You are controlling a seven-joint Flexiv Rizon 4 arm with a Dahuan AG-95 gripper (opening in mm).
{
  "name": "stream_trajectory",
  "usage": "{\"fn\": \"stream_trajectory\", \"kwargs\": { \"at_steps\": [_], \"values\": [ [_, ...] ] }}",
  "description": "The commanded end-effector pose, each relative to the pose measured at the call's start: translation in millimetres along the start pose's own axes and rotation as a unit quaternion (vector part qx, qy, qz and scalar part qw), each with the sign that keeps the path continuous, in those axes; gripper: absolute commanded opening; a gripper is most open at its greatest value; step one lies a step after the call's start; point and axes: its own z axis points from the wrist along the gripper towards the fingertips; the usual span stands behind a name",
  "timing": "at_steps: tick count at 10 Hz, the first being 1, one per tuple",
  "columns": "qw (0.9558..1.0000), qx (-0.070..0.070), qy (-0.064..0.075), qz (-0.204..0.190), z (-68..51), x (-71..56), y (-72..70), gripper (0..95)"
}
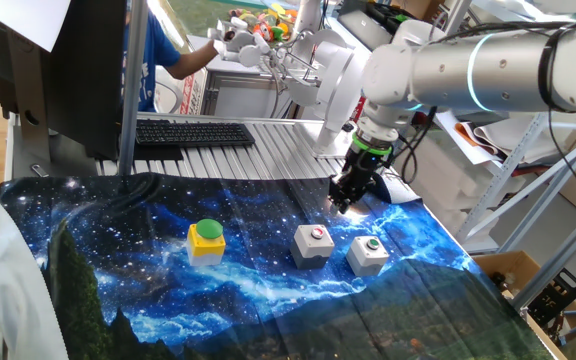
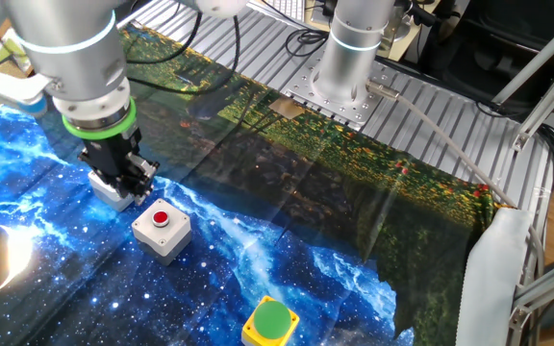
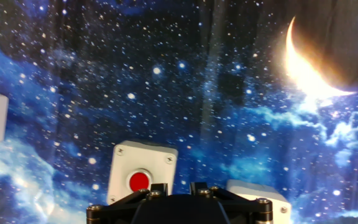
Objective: Press three buttons from left to right in sequence
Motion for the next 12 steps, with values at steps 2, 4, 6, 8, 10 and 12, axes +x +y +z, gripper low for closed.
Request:
{"fn": "stream_trajectory", "kwargs": {
  "at_steps": [2,4,6,8,10,12],
  "values": [
    [1.0000,0.004,-0.006,0.002,7.5,2.1,6.1,19.0],
    [0.9999,0.005,-0.008,0.009,11.6,2.1,14.4,19.0],
    [0.9998,0.009,-0.007,0.019,7.6,0.5,26.0,19.0],
    [0.9997,0.016,-0.005,0.020,6.4,0.2,31.9,19.0],
    [0.9995,0.014,-0.008,0.026,12.8,3.0,35.8,19.0],
    [0.9993,0.015,-0.010,0.033,18.1,7.3,39.4,19.0]
  ]
}}
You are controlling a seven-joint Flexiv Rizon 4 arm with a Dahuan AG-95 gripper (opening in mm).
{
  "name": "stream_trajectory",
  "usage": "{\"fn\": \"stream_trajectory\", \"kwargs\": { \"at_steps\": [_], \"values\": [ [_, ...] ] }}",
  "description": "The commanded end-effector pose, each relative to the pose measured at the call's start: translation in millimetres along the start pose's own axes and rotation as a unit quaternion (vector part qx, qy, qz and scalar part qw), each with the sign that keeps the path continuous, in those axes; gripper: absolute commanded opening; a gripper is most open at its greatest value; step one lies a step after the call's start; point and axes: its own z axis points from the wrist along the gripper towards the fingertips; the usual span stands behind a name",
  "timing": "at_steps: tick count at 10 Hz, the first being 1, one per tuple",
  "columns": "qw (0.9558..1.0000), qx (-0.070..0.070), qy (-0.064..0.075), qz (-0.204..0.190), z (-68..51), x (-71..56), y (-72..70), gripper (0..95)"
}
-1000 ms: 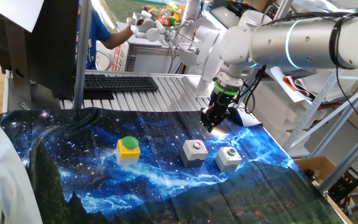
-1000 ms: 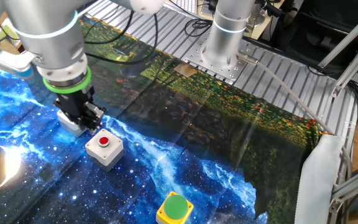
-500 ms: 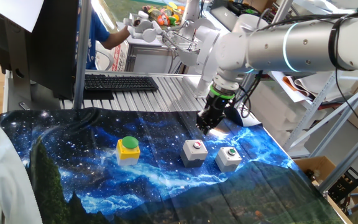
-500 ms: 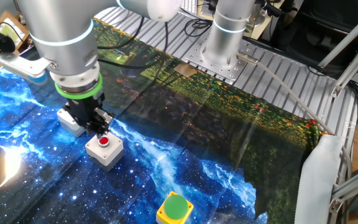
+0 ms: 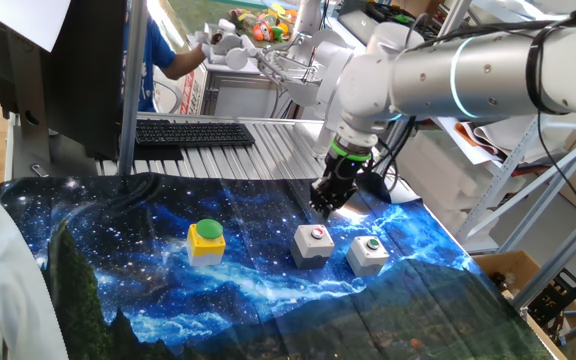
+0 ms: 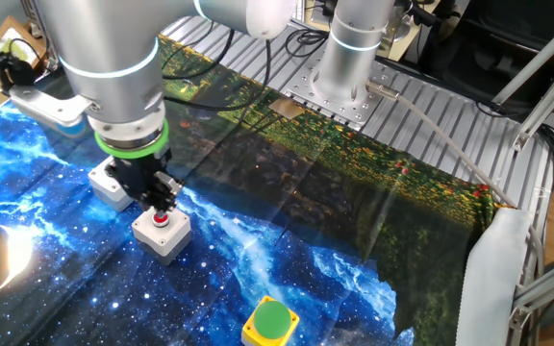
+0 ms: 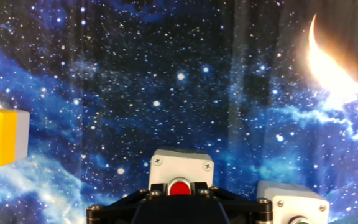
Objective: Press three buttons from left to right in sequence
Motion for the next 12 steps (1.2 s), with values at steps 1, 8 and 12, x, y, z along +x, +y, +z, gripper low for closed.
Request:
{"fn": "stream_trajectory", "kwargs": {
  "at_steps": [1,8,12],
  "values": [
    [1.0000,-0.001,-0.003,0.007,3.5,3.4,1.8,19.0],
    [0.9998,-0.003,0.002,0.019,3.5,4.3,4.2,19.0],
    [0.9992,-0.004,0.021,0.033,3.1,4.3,5.2,19.0]
  ]
}}
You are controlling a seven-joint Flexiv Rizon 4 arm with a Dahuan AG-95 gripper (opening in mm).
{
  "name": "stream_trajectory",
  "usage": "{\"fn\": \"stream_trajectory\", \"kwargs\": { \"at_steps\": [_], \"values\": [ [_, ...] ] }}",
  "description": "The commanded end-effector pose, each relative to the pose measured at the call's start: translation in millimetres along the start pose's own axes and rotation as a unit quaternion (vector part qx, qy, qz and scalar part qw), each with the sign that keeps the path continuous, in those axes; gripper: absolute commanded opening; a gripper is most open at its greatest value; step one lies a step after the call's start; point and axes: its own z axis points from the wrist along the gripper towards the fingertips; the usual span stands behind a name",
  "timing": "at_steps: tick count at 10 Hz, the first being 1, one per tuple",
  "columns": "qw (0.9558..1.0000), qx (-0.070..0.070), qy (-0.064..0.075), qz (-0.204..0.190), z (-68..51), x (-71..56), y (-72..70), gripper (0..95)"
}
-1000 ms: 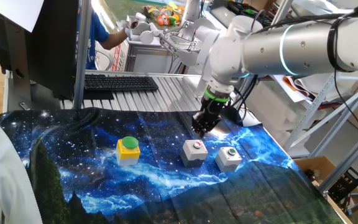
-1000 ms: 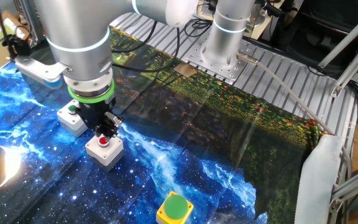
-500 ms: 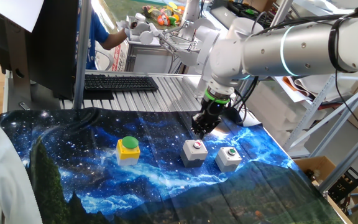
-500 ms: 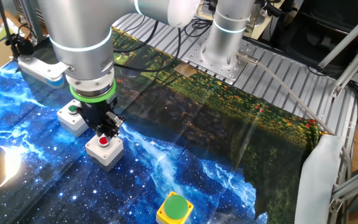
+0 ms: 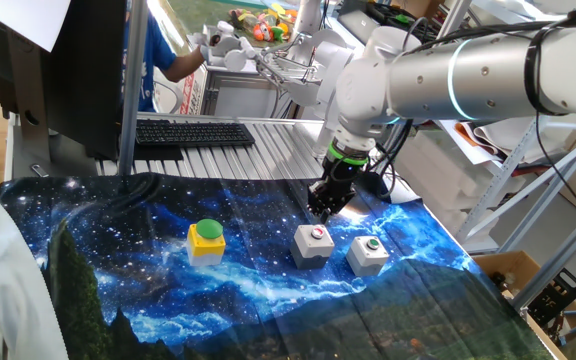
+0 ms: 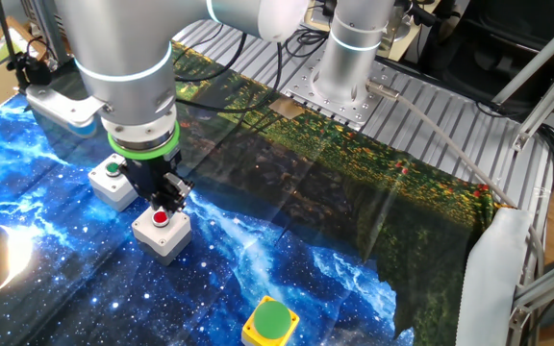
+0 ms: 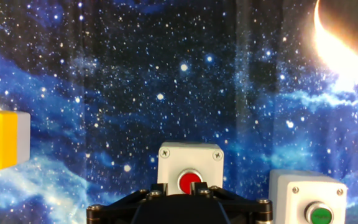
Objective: Press three buttons from left to right in sequence
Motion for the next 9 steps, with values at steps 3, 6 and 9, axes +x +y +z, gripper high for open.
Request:
{"fn": "stream_trajectory", "kwargs": {
  "at_steps": [3,6,9],
  "values": [
    [0.9995,0.003,0.024,0.022,-0.8,1.5,0.3,19.0],
    [0.9996,0.002,0.020,0.023,-0.8,1.5,0.3,19.0],
    [0.9993,0.002,0.016,0.034,-0.8,1.5,0.3,19.0]
  ]
}}
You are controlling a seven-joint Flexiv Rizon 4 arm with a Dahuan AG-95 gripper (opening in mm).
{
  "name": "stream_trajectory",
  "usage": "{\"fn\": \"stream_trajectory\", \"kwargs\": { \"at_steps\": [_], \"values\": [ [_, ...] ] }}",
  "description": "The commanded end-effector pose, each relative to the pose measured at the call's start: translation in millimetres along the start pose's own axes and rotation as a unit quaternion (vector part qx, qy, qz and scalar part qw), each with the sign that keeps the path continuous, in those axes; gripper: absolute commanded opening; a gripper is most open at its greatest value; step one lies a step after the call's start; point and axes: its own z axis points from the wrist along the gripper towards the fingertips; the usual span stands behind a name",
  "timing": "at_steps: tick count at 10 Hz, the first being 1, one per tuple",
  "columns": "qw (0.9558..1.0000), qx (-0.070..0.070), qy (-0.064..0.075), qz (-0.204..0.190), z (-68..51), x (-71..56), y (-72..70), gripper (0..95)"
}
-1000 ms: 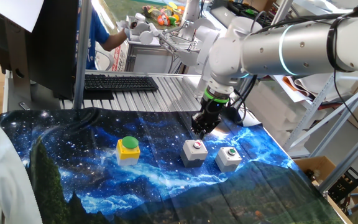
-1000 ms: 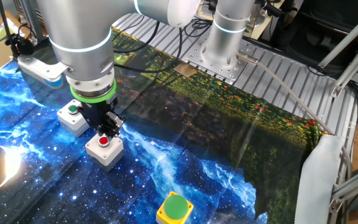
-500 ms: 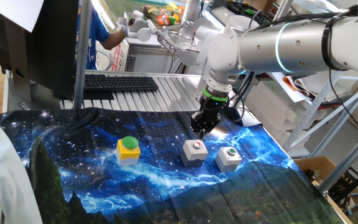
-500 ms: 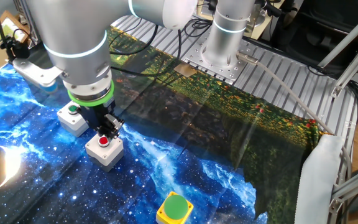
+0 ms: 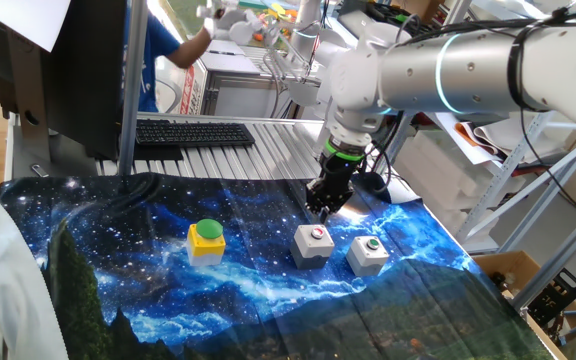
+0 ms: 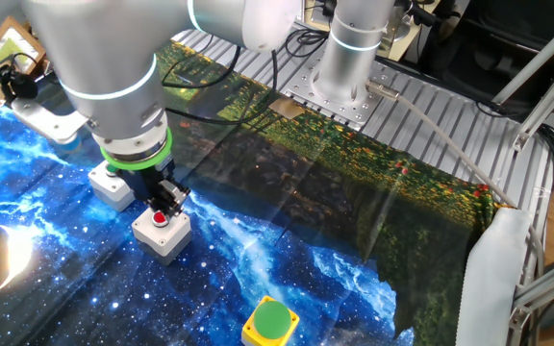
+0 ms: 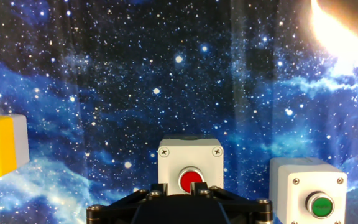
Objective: Press three buttons from left to right in sequence
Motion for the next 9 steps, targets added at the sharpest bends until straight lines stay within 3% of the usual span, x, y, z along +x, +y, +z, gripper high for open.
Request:
{"fn": "stream_trajectory", "kwargs": {
  "at_steps": [1,9],
  "values": [
    [0.9999,-0.002,-0.001,0.010,-0.4,-1.0,0.3,19.0],
    [0.9994,-0.009,-0.007,0.031,-0.3,-1.1,0.4,19.0]
  ]
}}
